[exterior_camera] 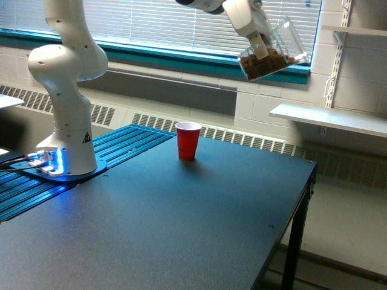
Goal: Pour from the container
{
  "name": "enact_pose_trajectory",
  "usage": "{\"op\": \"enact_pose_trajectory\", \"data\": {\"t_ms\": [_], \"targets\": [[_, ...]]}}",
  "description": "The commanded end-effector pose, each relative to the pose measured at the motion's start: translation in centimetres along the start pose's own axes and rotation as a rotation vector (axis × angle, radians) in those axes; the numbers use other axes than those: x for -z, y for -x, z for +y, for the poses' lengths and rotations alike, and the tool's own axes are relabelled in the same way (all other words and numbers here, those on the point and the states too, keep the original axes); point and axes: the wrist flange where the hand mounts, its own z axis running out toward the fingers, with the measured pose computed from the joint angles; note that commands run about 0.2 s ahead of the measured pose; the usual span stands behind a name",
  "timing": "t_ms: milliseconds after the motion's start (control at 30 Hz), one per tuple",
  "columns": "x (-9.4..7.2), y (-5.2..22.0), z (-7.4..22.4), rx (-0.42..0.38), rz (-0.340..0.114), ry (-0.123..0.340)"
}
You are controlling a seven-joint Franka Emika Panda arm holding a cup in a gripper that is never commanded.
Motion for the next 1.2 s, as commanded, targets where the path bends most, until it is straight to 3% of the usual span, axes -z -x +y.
{"op": "enact_pose_trajectory", "data": {"t_ms": [33,500,1200], "targets": [[0.7,2.2,-1.5,0.098,0.013,-0.039],[1.0,8.9,-2.8,0.238,-0.019,-0.080],[3.5,19.4,-3.8,0.492,-0.053,-0.141]]}}
